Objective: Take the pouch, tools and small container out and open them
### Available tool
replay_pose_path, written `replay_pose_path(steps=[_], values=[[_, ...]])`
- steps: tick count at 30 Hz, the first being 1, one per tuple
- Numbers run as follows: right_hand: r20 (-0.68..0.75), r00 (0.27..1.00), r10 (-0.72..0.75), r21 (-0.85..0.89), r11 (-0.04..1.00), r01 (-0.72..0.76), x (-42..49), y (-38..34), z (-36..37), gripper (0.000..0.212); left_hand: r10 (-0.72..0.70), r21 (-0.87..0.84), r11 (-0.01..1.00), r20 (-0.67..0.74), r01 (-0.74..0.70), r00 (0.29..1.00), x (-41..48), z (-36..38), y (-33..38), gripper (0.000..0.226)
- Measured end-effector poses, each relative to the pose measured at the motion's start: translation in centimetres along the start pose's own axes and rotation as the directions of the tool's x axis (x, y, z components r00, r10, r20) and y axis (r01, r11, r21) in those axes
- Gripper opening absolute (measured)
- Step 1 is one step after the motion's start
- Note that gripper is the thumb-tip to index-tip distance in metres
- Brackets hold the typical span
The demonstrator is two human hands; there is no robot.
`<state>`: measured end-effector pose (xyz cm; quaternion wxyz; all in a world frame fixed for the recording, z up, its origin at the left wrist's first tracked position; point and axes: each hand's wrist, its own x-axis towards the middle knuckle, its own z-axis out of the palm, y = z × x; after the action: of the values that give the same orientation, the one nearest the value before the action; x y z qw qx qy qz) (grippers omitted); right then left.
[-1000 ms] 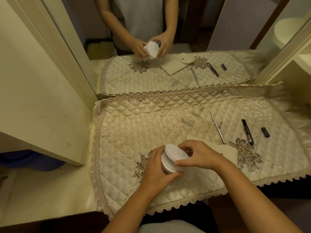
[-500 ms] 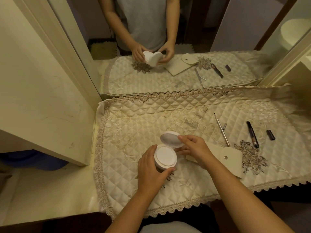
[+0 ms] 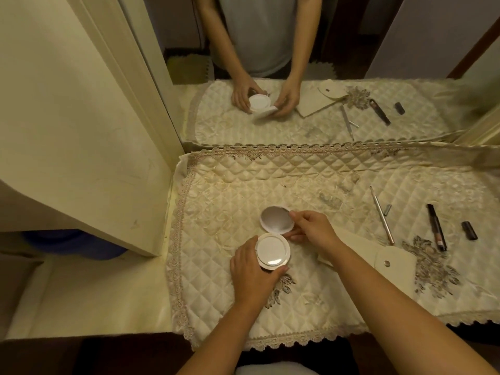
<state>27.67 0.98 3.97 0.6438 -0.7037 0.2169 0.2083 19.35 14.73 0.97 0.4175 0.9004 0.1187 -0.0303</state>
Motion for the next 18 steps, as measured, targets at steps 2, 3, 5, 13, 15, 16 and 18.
replay_pose_path(steps=[2, 3, 5, 13, 15, 16, 18], values=[[-0.013, 1.0, 0.011, 0.003, 1.0, -0.01, 0.4, 0.1, 0.1, 0.03, -0.003, 0.015, 1.0, -0.032, 0.003, 0.999, 0.0, 0.4, 0.0, 0.087], [-0.019, 1.0, 0.016, 0.005, 1.0, -0.016, 0.5, 0.1, 0.1, 0.028, -0.003, 0.026, 1.0, -0.037, 0.004, 0.999, -0.1, 0.5, 0.0, 0.087], [-0.027, 0.999, 0.022, 0.004, 1.0, -0.022, 0.6, 0.2, 0.2, 0.026, 0.009, 0.072, 0.997, -0.052, -0.005, 0.999, -0.1, 0.9, -0.2, 0.087], [-0.03, 0.999, -0.024, 0.017, 1.0, 0.025, -0.7, 1.4, -0.7, 0.016, -0.002, 0.128, 0.992, -0.054, 0.009, 0.999, -0.7, 1.2, 0.4, 0.087], [-0.012, 0.999, -0.037, -0.004, 0.999, 0.037, -1.4, 1.7, -1.6, 0.025, -0.027, 0.122, 0.992, -0.048, 0.032, 0.999, -1.1, 1.3, 1.0, 0.089], [0.003, 0.999, -0.05, -0.001, 0.999, 0.05, -1.7, 1.8, -2.3, 0.026, -0.033, 0.122, 0.992, -0.045, 0.039, 0.998, -1.3, 1.4, 1.1, 0.091], [0.05, 0.995, -0.082, 0.024, 0.996, 0.081, -2.8, 1.6, -3.7, 0.022, -0.099, 0.123, 0.987, -0.022, 0.101, 0.995, -1.7, 1.7, 1.5, 0.097]])
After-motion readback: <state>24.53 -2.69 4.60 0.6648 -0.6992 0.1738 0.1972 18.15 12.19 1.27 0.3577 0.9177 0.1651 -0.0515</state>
